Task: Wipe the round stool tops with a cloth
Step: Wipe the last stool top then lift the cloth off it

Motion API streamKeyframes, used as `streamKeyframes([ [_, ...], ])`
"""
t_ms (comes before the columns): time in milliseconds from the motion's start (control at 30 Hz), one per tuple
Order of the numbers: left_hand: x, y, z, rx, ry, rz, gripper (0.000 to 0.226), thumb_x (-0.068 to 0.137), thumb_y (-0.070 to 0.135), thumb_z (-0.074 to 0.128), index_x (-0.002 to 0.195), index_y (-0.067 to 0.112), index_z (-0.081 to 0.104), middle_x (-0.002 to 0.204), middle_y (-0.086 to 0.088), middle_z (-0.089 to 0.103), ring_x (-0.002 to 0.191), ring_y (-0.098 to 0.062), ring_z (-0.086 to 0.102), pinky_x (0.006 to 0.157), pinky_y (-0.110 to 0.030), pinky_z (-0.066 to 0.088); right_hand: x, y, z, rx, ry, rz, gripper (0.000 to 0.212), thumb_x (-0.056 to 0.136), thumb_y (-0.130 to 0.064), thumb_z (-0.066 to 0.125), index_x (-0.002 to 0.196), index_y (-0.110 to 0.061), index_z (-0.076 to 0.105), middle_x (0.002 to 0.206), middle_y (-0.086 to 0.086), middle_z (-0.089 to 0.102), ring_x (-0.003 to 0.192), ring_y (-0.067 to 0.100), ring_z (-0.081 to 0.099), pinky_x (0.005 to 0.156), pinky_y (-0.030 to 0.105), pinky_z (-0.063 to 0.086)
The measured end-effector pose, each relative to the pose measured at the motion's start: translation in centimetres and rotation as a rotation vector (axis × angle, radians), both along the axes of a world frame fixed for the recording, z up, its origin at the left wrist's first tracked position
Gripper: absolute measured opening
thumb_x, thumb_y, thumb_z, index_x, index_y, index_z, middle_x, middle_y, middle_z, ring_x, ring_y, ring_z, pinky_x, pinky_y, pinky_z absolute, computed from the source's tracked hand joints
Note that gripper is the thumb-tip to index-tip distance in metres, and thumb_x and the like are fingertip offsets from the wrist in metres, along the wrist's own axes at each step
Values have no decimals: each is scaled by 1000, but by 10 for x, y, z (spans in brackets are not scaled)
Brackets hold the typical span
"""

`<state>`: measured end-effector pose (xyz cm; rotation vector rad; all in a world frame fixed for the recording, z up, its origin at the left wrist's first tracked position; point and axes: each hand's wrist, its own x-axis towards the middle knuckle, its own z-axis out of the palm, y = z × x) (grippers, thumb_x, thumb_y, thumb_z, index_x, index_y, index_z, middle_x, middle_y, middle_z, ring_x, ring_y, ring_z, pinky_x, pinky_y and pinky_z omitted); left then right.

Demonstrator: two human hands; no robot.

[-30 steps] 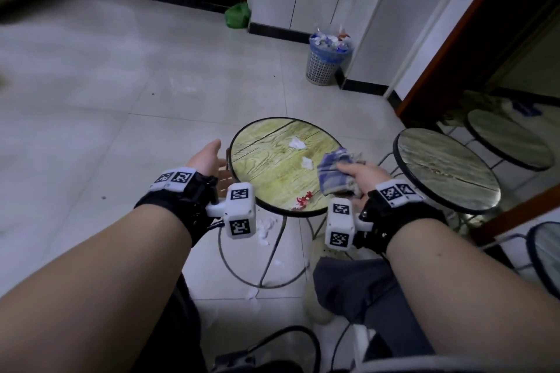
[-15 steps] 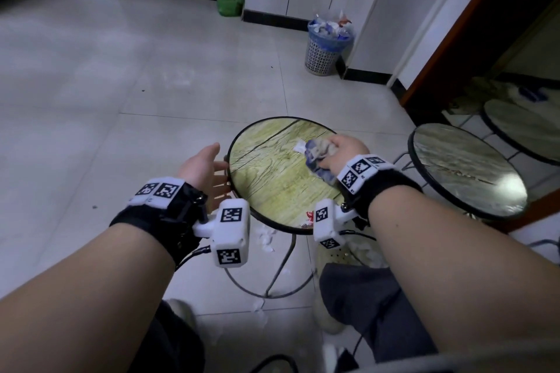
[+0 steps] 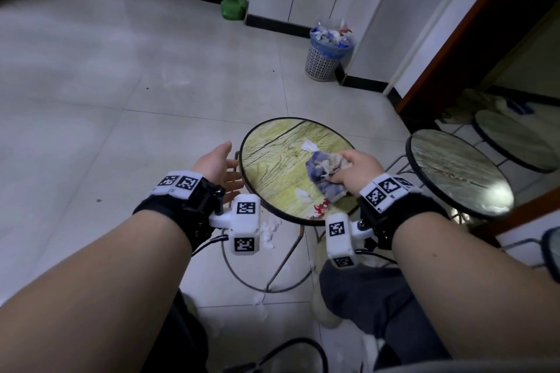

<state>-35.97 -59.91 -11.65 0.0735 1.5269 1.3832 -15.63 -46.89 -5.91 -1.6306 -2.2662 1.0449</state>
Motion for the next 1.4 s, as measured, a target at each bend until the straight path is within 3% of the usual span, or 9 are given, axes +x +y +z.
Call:
streamKeyframes([
  [100, 3, -4, 0, -17, 13, -15, 47, 92, 53, 41, 92, 9, 57, 99, -14, 63, 92, -28, 60, 81, -39, 47, 4, -1, -3, 57, -50, -32, 40, 85, -5, 64, 122, -19, 59, 104, 2, 65, 66, 8, 57, 46, 12, 43],
  [233, 3, -6, 6, 0, 4, -22, 48, 93, 53, 39, 92, 8, 56, 92, -12, 64, 82, -25, 61, 70, -35, 48, -6, -12, -12, 17, -127, 29, 42, 87, -4, 61, 125, -20, 56, 107, 5, 64, 77, 16, 63, 56, 23, 53],
  [433, -5, -6, 4, -8, 9, -1, 52, 93, 53, 39, 107, 6, 55, 107, -15, 61, 102, -31, 60, 75, -38, 47, -30, -29, -12, -20, -190, 254, 36, 85, -5, 62, 116, -23, 60, 95, 0, 62, 64, 8, 60, 45, 17, 49],
  [567, -7, -7, 2, -2, 7, 13, 52, 94, 52, 38, 112, 5, 53, 101, -14, 60, 99, -31, 59, 77, -38, 46, -29, -32, -8, -25, -201, 383, 37, 79, -7, 68, 112, -23, 62, 101, -4, 61, 83, 12, 61, 59, 18, 48],
  [767, -13, -8, 0, 6, -4, 27, 53, 94, 52, 39, 111, 5, 55, 103, -14, 61, 99, -30, 60, 73, -37, 47, -24, -24, -4, -4, -168, 290, 42, 78, -13, 72, 118, -21, 62, 108, 0, 65, 96, 17, 61, 79, 26, 49],
  [833, -14, -5, 1, 11, -12, 33, 53, 93, 52, 40, 111, 5, 55, 104, -14, 61, 98, -30, 61, 74, -38, 47, -24, -20, -5, -28, -202, 290, 43, 78, -14, 73, 119, -21, 61, 110, 0, 66, 92, 15, 61, 74, 24, 47],
  [967, -18, 4, 6, 35, -45, 62, 51, 93, 51, 40, 111, 5, 55, 102, -14, 61, 95, -28, 62, 71, -38, 47, -26, -4, 4, -176, -51, 109, 31, 82, -15, 69, 112, -20, 61, 99, 5, 68, 80, 19, 68, 59, 26, 53],
  [1267, -36, 26, -1, 48, -55, 80, 49, 94, 50, 39, 112, 8, 56, 103, -9, 62, 93, -25, 60, 76, -38, 43, -36, 67, 7, -22, -74, -117, 23, 82, -11, 64, 104, -16, 62, 92, 5, 64, 65, 14, 56, 47, 17, 40],
  [1400, -37, 32, -4, 31, -68, 68, 46, 95, 48, 37, 109, 8, 56, 114, -10, 60, 104, -27, 56, 80, -39, 40, -56, 88, 3, -19, -110, -99, 43, 83, -13, 67, 125, -15, 56, 115, 7, 62, 97, 24, 61, 76, 22, 46],
])
